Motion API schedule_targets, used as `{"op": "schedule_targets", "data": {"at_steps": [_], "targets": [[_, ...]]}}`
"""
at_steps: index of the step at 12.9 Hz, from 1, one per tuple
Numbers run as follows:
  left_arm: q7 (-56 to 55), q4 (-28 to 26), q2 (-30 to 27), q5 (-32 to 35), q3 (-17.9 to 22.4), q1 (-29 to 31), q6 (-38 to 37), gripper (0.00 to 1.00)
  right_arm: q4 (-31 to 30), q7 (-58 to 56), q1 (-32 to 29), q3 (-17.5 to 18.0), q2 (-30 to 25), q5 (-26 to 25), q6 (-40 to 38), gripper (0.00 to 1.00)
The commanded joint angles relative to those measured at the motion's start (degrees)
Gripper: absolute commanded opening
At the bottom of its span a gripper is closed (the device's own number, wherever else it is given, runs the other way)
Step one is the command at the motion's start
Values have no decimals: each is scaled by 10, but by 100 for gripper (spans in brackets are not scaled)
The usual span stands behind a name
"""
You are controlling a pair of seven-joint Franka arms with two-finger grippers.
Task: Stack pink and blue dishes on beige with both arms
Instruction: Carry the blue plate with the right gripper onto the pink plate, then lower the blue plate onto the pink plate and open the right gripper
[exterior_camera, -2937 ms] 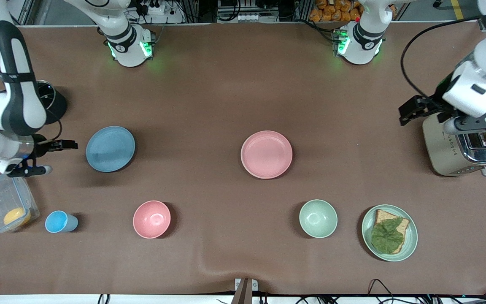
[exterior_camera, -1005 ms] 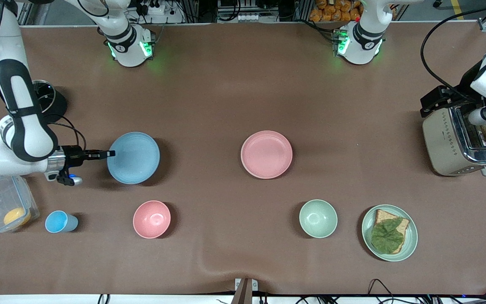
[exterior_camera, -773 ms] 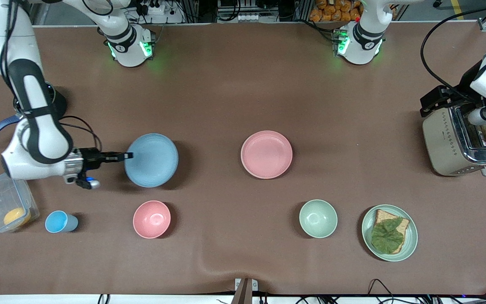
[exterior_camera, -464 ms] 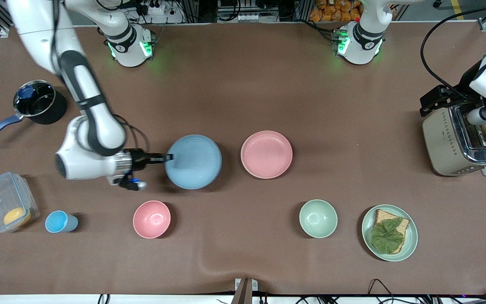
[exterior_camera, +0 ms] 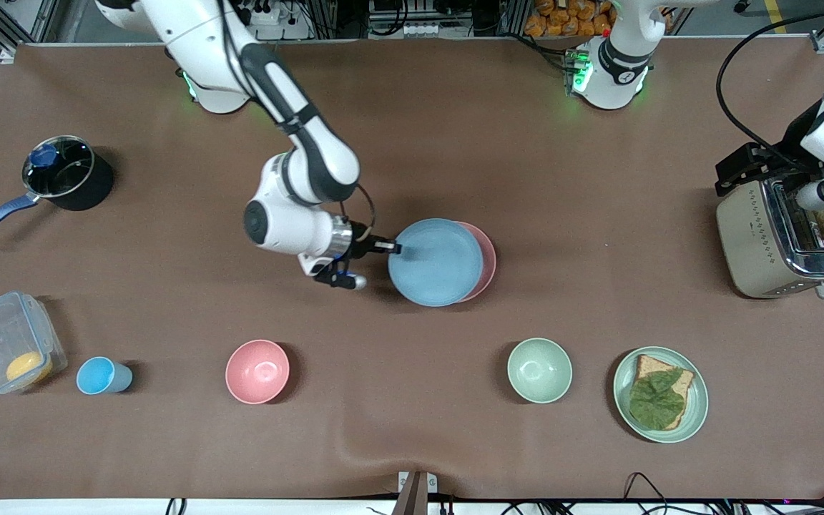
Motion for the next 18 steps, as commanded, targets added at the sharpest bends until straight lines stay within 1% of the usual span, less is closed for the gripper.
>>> {"op": "schedule_targets", "data": {"at_steps": [1, 3, 4, 5, 10, 11, 13, 14, 16, 17, 18], "targets": [[15, 0, -8, 8, -4, 7, -11, 100, 26, 1, 33, -10, 39, 39, 45, 0], [15, 0, -8, 7, -4, 8, -11, 100, 34, 1, 32, -10, 45, 39, 45, 0], [15, 0, -8, 7, -4, 8, -11, 100, 35, 1, 34, -10, 44, 40, 47, 67], [15, 0, -8, 7, -4, 7, -11, 100, 36, 1, 38, -11, 41, 39, 58, 100], [15, -2, -8, 5, -4, 10, -11, 100, 30, -1, 25, -19, 18, 27, 58, 100], [15, -1, -8, 3, -4, 10, -14, 100, 30, -4, 24, -31, 11, 19, 56, 100], [15, -1, -8, 2, -4, 10, -15, 100, 31, -4, 24, -48, 3, -17, 47, 100], [15, -1, -8, 1, -4, 10, -15, 100, 34, -4, 23, -62, -2, -35, 33, 100], [16, 0, -8, 4, -4, 10, -15, 100, 49, -6, 24, -105, -11, -74, -7, 100], [15, 1, -8, 6, -4, 10, -14, 100, 69, -6, 23, -131, -11, -110, -41, 100], [17, 1, -8, 6, -4, 10, -15, 100, 99, -6, 24, -161, -11, -160, -90, 100]]}}
